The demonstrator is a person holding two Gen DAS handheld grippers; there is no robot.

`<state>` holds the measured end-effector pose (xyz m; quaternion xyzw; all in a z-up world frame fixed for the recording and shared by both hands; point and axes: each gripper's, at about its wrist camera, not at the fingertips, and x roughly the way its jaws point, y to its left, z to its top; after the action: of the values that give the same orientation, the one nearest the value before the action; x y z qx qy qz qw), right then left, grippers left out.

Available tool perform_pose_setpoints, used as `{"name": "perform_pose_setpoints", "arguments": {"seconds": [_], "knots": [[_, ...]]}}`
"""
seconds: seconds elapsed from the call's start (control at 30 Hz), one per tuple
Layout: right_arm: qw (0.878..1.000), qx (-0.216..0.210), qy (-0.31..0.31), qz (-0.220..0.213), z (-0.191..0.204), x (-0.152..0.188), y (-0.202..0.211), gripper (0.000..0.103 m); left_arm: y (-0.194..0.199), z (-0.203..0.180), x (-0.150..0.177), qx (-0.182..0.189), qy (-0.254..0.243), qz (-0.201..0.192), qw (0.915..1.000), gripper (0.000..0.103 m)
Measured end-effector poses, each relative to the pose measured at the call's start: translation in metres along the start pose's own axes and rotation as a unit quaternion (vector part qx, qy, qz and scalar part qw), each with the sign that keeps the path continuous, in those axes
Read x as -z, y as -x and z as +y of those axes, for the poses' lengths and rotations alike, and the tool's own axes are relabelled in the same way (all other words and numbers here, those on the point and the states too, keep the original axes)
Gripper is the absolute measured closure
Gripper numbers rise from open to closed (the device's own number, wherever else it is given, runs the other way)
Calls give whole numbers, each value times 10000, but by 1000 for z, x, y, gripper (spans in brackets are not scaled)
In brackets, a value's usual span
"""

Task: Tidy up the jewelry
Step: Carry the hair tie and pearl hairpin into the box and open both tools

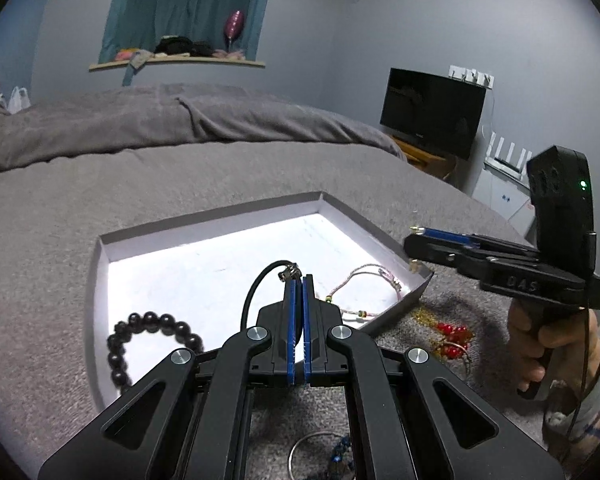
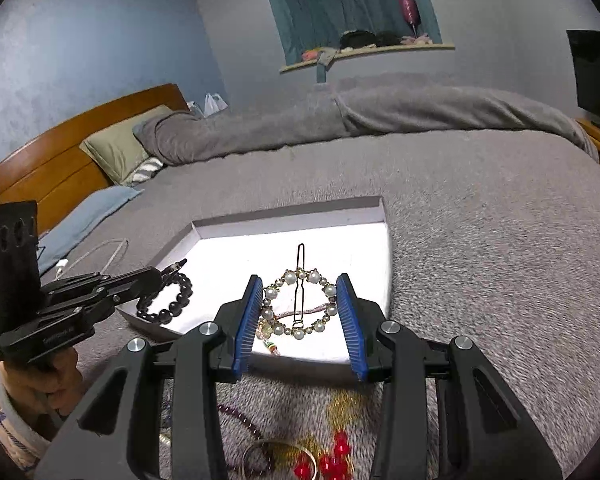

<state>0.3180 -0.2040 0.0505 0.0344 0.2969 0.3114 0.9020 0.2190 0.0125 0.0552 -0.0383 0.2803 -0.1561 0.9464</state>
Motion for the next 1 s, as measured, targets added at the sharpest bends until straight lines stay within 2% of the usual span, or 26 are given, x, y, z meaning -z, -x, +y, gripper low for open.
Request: {"name": "perform_pose_setpoints", "arguments": {"seconds": [0.13,0.33,0.67,0.7,0.83,1.0], "knots": [[9995,92,217,225,7,1,-19,65,-9,6,3,-26,72,94,9999,99],[9966,445,375,578,10,7,-41,65,-24,14,9,44,238,363,9990,99],[9961,500,403,598,11,10,-47,64,-35,16,15,64,299,617,9976,99],[9962,473,398,607,10,10,-47,64,-35,16,15,42,304,618,9976,98],[9968,415,391,553,9,11,-44,62,-33,19,17,-8,379,585,9976,80],[9979,351,315,436,5,12,-35,61,-28,23,19,-2,454,538,9975,74]]}}
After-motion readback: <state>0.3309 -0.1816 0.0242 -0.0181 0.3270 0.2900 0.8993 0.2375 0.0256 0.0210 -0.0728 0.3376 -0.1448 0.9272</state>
